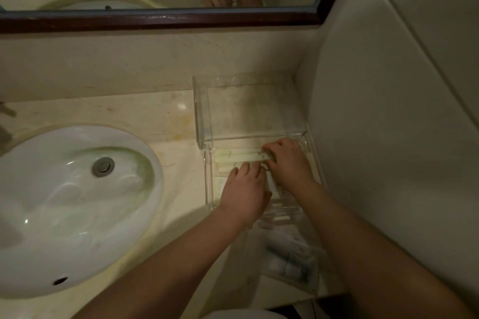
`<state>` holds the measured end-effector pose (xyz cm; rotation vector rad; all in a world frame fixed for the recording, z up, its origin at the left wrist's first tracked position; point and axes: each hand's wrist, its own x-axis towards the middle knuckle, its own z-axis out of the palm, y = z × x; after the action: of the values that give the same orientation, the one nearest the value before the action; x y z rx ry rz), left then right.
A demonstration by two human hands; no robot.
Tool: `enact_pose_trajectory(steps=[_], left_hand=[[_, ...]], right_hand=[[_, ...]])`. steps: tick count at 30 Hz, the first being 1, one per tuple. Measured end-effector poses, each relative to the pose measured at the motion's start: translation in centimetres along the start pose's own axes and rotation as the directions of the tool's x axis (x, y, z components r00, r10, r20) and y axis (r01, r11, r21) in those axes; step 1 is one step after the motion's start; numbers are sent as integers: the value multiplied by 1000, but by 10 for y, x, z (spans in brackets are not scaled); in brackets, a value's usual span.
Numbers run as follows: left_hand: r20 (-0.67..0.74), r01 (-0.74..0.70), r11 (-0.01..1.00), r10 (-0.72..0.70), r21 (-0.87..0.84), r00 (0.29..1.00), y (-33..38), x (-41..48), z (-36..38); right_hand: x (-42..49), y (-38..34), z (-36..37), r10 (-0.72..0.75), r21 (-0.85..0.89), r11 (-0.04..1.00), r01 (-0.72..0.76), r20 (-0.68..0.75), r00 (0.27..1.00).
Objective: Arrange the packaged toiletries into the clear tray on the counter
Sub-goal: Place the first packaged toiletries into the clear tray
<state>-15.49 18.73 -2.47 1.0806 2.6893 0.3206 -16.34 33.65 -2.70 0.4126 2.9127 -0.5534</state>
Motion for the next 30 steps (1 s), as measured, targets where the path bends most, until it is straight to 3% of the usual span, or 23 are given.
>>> enact_pose_trajectory(steps=[6,10,16,24,26,30], left_hand=[[14,-9,1000,9,7,1000,-4,-7,2],[12,8,1000,-8,-7,1000,-1,-10,4],[-3,-9,1000,9,4,1000,-3,-11,5],[-50,-7,997,3,-79,999,-6,-16,1],[-82,34,996,-40,-78,996,-15,-23,0],[33,94,996,-94,-8,995,-31,-33,2]], right_hand=[[1,3,-2,129,18,992,-128,-81,988],[2,-3,-3,211,118,972,-205,-48,976],[4,-11,3,192,123,976,-182,-76,978],[-8,-1,-4,234,316,926,-206,-54,971],[-26,7,-9,234,254,945,-207,-81,969],[-66,13,-3,170,23,985,-169,-24,985]])
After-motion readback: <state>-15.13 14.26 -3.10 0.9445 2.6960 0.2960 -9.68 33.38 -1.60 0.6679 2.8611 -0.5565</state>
